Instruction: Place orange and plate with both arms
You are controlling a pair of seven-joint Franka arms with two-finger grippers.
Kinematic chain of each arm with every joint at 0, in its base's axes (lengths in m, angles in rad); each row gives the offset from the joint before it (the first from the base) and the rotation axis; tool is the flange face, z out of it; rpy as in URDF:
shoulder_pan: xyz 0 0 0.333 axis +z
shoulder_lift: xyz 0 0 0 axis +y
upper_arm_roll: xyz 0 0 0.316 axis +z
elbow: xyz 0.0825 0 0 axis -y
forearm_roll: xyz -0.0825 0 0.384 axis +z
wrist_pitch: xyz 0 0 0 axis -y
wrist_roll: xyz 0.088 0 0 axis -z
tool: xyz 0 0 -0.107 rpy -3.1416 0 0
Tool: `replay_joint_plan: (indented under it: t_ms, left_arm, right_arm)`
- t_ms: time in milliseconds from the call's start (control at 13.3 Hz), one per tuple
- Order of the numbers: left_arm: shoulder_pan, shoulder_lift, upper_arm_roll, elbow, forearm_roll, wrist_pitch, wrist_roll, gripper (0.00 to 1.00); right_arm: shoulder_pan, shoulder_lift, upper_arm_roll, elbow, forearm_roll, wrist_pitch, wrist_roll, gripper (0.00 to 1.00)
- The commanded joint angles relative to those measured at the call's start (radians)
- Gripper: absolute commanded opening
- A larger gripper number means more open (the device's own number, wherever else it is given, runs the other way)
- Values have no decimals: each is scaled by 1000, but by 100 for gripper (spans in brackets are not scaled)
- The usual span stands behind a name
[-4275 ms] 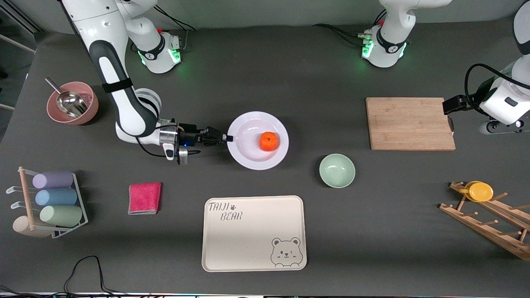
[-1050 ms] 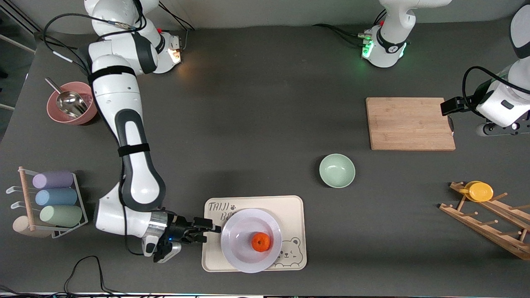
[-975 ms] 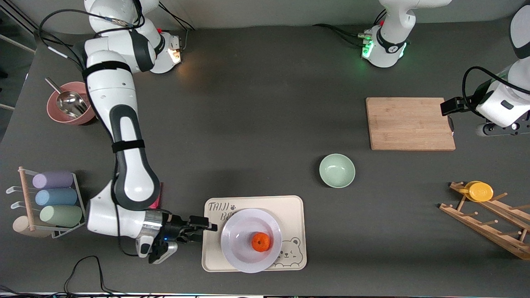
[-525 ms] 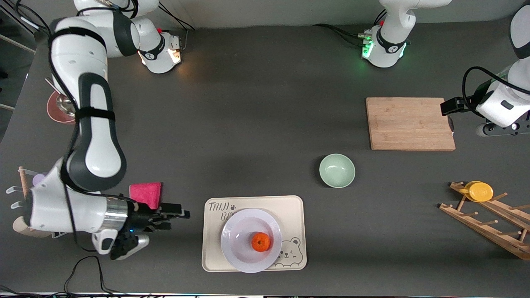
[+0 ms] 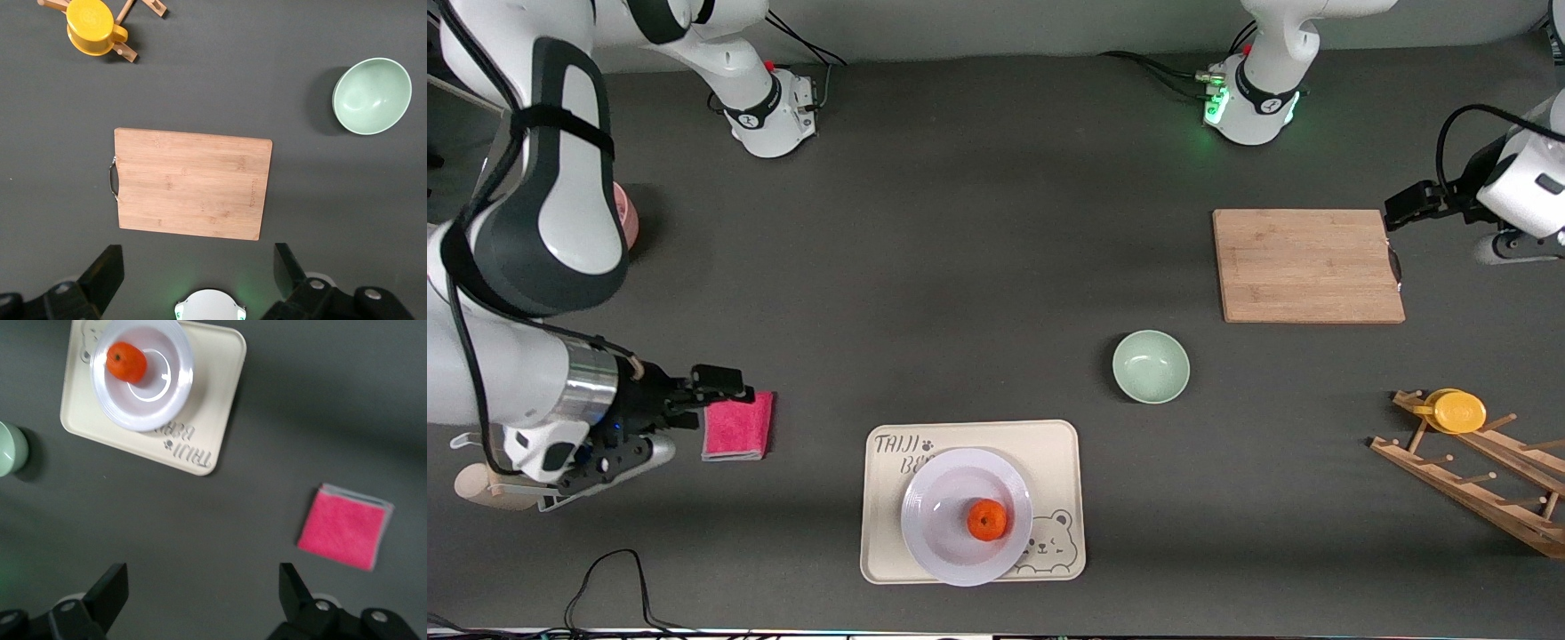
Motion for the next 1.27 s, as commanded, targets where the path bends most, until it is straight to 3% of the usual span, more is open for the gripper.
replay_joint_plan:
  t_ms: [0,300,525,750,975,1200]
  left_arm:
    - [29,-63,1,-62,-18,37,16,100]
    - [22,-50,-4,-21,-5,13,14,100]
    - [17,-44,-4,-5,-2,-4,8,100]
    - [17,-41,-4,-4,-1,-4,16,100]
    - [16,-37,-4,-2,-1,-4,17,100]
    - [14,-35,-4,-1,2,-4,19,100]
  right_arm:
    - [12,-179,15,-169,-136,-50,93,100]
    - [-21,-371,40,-294,-226,-141,205,100]
    - [-133,-564,195,-512,-322,-95,244,100]
    - [-167,-730,203,-737,-323,11,245,100]
    - [-218,-779,245,-842,-325,91,248,100]
    - [-241,-781,269,-850,-334,94,282,100]
